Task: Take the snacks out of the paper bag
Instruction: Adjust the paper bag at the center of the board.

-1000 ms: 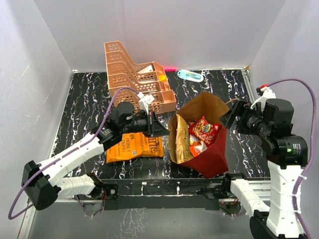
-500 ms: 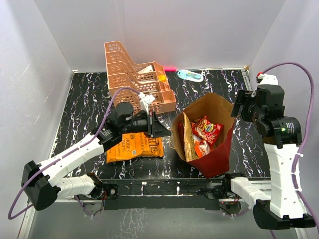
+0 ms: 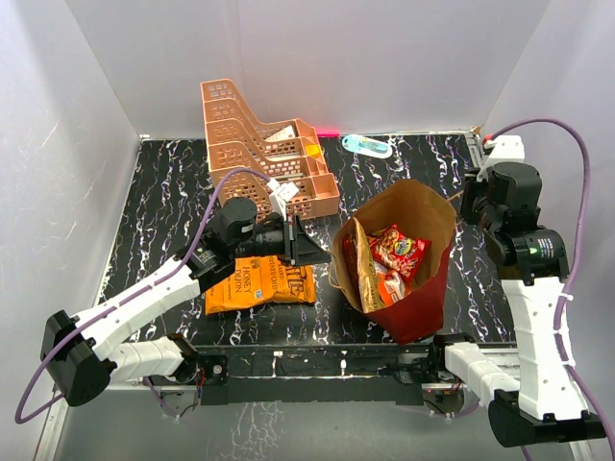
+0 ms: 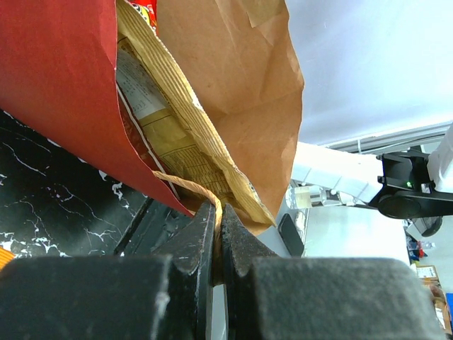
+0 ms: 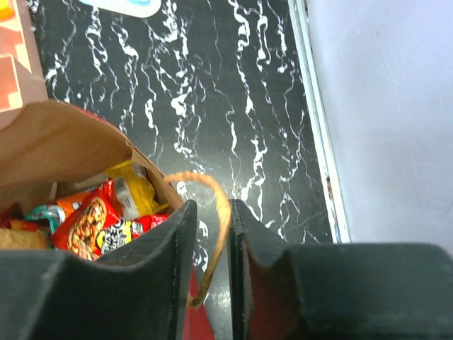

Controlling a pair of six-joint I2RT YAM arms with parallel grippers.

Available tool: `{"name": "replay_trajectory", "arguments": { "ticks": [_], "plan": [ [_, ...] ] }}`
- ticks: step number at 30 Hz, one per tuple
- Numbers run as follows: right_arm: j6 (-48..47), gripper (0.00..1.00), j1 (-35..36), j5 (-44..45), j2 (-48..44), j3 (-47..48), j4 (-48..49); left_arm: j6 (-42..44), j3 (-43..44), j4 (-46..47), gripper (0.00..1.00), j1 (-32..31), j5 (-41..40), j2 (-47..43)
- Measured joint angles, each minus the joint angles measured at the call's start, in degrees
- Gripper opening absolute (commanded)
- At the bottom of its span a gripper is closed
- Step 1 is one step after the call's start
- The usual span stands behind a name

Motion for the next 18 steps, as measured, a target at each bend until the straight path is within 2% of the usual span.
{"name": "replay_trajectory", "arguments": {
  "ticks": [1,2,12,18],
  "plan": [
    [-0.9,0.12,0.0,-0.35,0.02,0.0,1.07,-0.22,0.0,0.09,0.0,0.0,0.11,0.0],
    [-1.75,0.08,0.0,-0.55,0.31,0.02,2.14,-0.44,0.0,0.13,0.0,0.0,0.2,0.0],
    [-12.92,0.08,0.09,1.25,11.87,4.61,8.85,-4.46,-0.74,2.23,0.0,-1.7,-0.79,0.22],
    [-20.13,0.08,-0.15,-0.33,23.23,16.55,10.71,-7.08,-0.22,2.89,0.0,-4.04,-3.78,3.67]
  ]
}}
